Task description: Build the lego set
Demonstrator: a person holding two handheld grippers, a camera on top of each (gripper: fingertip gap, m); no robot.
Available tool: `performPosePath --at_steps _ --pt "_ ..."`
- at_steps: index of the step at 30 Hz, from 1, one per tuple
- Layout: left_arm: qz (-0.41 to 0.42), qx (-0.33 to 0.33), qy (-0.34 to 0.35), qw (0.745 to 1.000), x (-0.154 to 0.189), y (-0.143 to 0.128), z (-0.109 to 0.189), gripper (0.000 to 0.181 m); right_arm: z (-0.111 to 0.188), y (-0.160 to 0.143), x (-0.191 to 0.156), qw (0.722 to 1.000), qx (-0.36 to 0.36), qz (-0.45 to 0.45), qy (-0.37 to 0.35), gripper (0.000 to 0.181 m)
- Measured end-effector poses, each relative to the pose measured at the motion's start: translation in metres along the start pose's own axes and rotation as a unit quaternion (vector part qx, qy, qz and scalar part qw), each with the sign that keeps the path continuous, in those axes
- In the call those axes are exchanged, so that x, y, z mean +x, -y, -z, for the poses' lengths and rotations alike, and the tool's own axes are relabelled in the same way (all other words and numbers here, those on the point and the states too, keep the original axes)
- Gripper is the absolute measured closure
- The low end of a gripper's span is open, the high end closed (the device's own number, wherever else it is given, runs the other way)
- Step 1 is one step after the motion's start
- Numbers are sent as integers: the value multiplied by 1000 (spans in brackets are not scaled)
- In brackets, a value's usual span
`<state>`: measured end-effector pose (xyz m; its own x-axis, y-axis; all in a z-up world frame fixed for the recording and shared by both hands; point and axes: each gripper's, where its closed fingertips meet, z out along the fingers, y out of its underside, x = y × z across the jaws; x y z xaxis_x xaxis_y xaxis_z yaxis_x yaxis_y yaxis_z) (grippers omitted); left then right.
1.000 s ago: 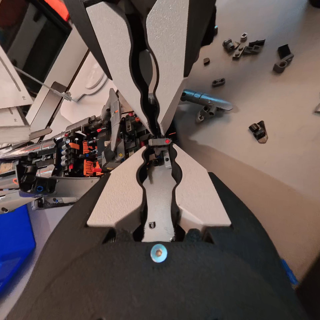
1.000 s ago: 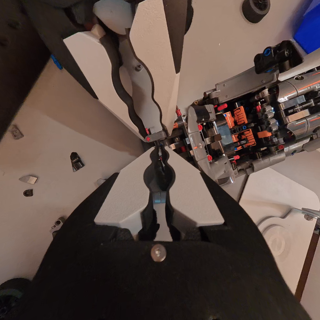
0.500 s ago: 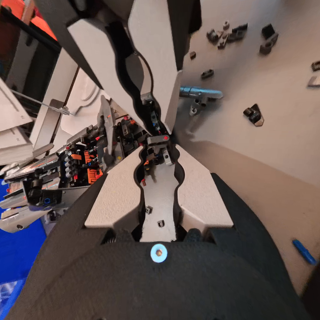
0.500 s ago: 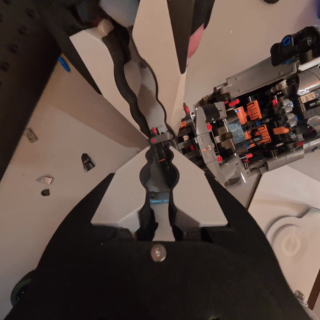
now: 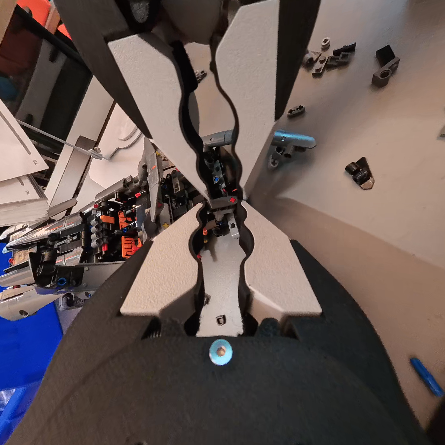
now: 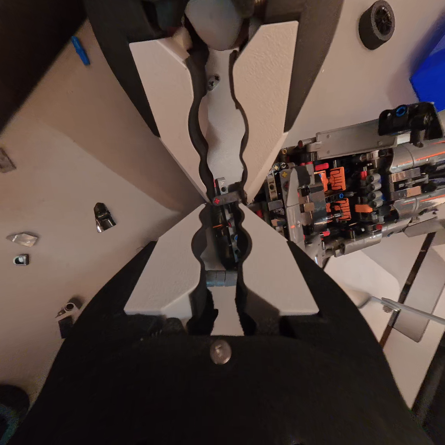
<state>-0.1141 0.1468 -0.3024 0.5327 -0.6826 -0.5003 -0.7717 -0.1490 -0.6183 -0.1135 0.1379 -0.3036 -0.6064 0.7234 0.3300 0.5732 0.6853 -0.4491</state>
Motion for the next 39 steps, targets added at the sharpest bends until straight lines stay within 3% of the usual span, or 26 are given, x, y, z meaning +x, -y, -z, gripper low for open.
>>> performPosePath --at_steps 7,11,23,30,39 --pt "2 -5 -5 1000 1 0 0 161 1 -3 1 1000 -7 -5 1 168" --pt "8 -4 -15 1000 2 -1 1 160 2 -2 6 1000 -2 -9 -12 180" --pt "38 -2 -33 999 2 -3 4 162 2 -1 8 1000 5 4 -18 180" --pt "53 -7 -49 997 2 -8 8 171 2 -1 11 991 -24 105 -73 180" --pt "41 -13 -50 998 5 -9 7 177 3 -1 14 994 -8 83 -69 181"
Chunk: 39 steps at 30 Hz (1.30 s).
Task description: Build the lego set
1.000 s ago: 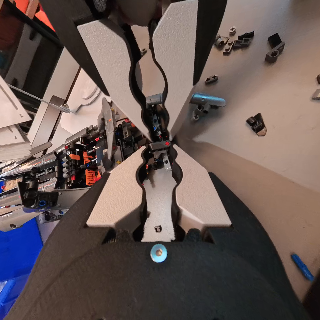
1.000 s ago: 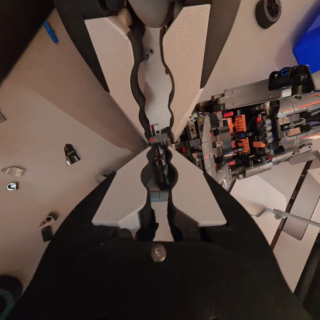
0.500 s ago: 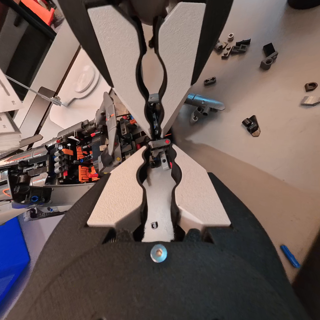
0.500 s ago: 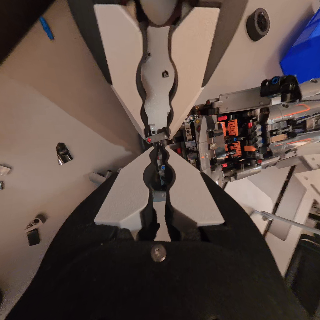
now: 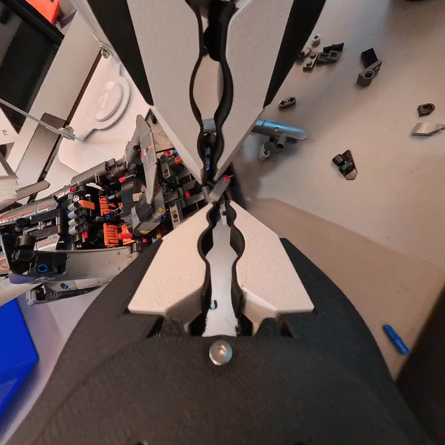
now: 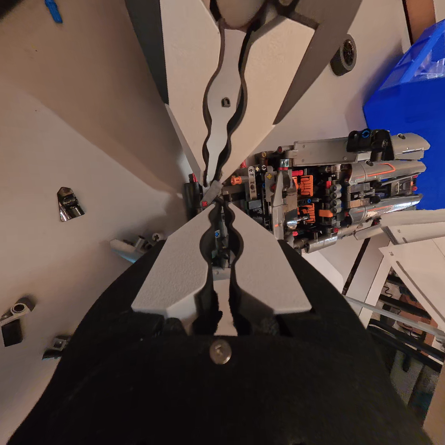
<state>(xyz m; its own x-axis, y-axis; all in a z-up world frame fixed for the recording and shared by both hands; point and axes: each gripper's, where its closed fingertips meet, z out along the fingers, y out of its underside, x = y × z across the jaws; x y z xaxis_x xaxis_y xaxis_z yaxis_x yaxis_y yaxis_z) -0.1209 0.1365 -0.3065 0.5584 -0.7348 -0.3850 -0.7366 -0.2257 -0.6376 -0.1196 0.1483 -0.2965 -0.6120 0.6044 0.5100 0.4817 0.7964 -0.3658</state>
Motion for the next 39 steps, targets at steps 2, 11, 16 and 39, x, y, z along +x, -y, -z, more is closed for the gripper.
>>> performPosePath --at_steps 2,11,16,39 --pt "-2 0 -3 1000 2 -1 0 178 0 -1 3 1000 -3 -10 -5 181" --pt "-15 3 -3 1000 3 1 0 177 8 -1 1 998 18 -45 26 181" --pt "-66 -18 40 997 0 2 -3 161 -2 -13 -9 997 -17 -54 49 172" --pt "-7 12 71 997 -17 6 -6 171 -3 -13 9 996 -1 -87 15 178"
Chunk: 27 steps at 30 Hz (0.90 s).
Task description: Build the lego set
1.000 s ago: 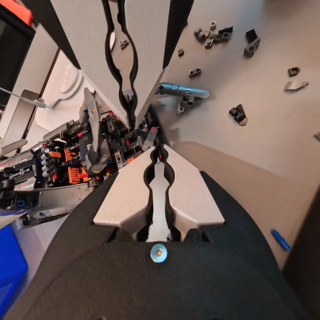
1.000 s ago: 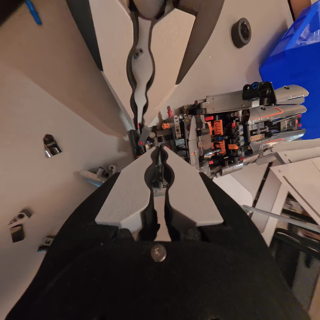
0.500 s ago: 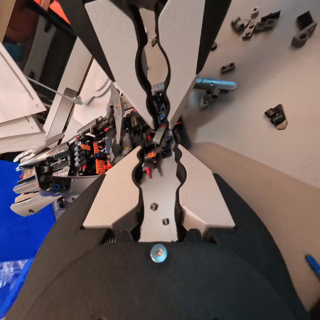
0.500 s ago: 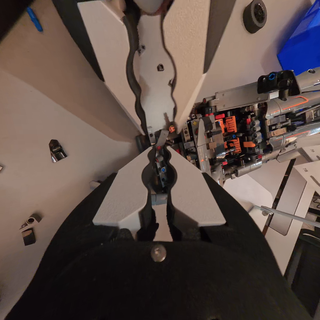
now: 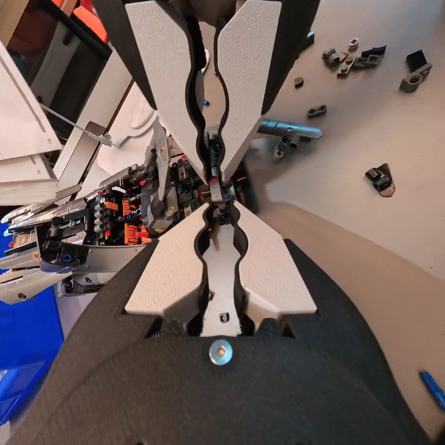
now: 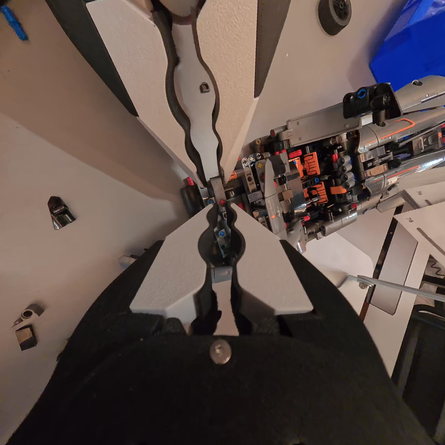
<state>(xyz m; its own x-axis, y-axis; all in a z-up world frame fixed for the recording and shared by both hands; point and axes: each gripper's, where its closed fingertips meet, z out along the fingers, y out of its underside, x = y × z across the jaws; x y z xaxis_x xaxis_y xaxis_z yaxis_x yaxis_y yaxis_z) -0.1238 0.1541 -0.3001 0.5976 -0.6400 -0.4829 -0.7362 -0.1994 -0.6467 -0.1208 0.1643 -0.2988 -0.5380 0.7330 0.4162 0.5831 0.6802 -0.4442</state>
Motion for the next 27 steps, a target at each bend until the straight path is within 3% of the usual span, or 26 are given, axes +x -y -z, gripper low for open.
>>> performPosePath --at_steps 18,27 --pt "105 24 -39 993 -6 -2 -1 176 -2 2 5 999 25 -25 -8 178" --pt "84 51 -124 987 18 8 8 176 9 6 -21 997 37 -6 71 178"
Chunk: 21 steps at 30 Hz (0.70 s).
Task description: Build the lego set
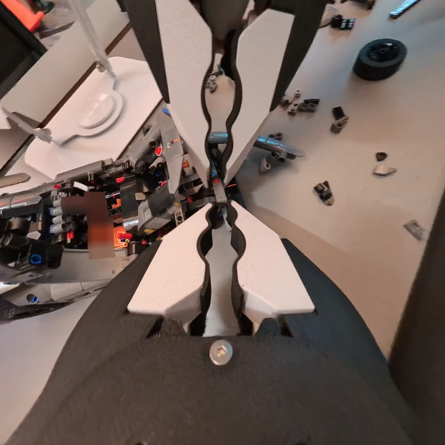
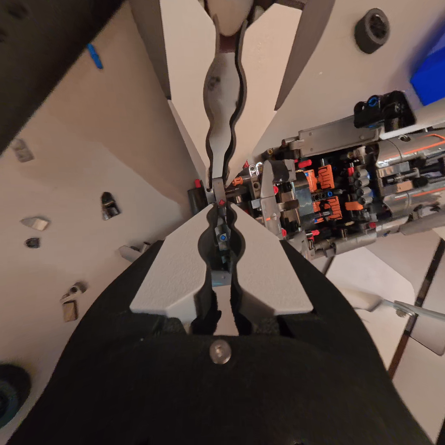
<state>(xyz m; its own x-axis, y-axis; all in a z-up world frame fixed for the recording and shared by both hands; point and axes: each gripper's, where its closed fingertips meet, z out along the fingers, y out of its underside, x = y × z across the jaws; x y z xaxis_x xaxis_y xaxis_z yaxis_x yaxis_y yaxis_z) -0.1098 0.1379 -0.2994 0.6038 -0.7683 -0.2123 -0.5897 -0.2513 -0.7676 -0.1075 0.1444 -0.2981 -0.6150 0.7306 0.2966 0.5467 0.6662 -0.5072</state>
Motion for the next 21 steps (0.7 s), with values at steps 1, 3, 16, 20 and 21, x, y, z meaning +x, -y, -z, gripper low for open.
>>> performPosePath --at_steps 1,3,16,20,21 --pt "-2 0 -12 1000 4 1 1 176 1 1 -4 1000 3 0 11 178" --pt "-6 1 -30 1000 12 3 1 176 4 1 -11 1000 13 -3 26 178" --pt "68 12 -37 997 1 0 0 176 1 0 1 1000 17 -20 -7 178" --pt "86 19 -41 995 -1 0 0 176 0 -1 3 1000 16 -21 -12 178" --pt "89 20 -43 995 -1 0 1 176 -1 -2 4 1000 14 -21 -12 178"
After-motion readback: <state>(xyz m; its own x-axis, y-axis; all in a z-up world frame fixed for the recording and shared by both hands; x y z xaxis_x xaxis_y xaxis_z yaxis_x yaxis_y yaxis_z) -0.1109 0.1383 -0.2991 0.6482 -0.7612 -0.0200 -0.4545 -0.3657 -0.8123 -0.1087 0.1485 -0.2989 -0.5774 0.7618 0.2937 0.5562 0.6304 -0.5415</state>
